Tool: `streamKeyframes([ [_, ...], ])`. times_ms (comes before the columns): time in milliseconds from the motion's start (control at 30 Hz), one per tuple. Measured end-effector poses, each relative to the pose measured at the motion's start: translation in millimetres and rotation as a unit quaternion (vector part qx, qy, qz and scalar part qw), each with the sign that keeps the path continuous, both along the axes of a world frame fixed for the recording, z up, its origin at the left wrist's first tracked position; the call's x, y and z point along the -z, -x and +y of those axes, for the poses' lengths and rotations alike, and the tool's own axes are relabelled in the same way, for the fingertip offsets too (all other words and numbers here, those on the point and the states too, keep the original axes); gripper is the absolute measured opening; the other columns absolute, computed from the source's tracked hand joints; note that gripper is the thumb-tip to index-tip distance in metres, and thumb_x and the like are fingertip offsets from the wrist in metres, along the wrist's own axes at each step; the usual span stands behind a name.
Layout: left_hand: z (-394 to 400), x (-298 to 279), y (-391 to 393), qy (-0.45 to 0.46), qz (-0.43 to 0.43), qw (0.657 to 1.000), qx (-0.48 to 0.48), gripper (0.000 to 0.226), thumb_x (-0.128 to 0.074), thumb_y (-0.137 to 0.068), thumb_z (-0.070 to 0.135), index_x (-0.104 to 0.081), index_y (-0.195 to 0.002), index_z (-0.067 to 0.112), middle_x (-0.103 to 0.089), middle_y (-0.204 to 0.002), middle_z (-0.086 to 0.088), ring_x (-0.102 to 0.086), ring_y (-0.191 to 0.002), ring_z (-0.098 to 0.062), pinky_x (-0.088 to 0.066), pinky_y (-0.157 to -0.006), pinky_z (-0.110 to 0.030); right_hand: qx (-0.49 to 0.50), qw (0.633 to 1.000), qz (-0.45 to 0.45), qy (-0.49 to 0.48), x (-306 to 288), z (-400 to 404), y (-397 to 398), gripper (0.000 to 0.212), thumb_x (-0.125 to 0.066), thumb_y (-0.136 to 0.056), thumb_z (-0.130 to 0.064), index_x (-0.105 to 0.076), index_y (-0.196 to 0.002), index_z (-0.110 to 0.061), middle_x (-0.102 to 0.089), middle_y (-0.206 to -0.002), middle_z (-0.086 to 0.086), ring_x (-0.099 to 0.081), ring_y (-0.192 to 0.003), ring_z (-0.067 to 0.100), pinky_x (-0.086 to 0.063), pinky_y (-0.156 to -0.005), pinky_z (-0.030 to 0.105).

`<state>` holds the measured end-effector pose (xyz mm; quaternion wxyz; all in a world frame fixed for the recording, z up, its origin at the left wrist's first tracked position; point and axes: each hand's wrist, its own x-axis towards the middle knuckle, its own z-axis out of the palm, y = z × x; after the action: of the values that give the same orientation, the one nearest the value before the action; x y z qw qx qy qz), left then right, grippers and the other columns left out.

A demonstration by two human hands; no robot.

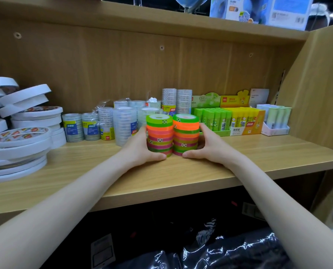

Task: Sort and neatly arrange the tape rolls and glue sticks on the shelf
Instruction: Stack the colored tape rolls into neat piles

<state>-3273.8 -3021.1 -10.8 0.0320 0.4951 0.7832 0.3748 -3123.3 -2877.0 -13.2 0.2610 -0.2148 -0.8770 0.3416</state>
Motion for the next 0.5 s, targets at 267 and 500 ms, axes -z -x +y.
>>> streamKeyframes([
  [267, -4.6, -4.5, -4.4, 0.014, 0.016, 1.000, -0.001, 0.089, -0.081, -0.067, 0.032, -0.030, -0.138, 0.017, -0.046, -0.138, -0.002, -0.046, -0.124, -0.017, -0.038, -0.096, -0.027, -0.033, 0.997, 0.021, 0.065, -1.9, -1.8, 0.8, 0.089, -0.081, -0.070, -0.016, -0.028, -0.141, -0.022, -0.057, -0.124, -0.001, -0.056, -0.109, 0.010, -0.045, -0.090, 0.023],
  [500, -10.3, -5.8, -0.7, 0.017, -0.041, 0.999, 0.016, 0.086, -0.079, -0.071, 0.020, -0.028, -0.140, 0.020, -0.047, -0.137, -0.002, -0.046, -0.121, -0.015, -0.036, -0.093, -0.023, -0.036, 0.995, 0.025, 0.086, -1.7, 0.0, -2.1, 0.084, -0.078, -0.072, -0.010, -0.029, -0.140, -0.022, -0.062, -0.120, 0.005, -0.060, -0.100, 0.009, -0.046, -0.090, 0.027],
])
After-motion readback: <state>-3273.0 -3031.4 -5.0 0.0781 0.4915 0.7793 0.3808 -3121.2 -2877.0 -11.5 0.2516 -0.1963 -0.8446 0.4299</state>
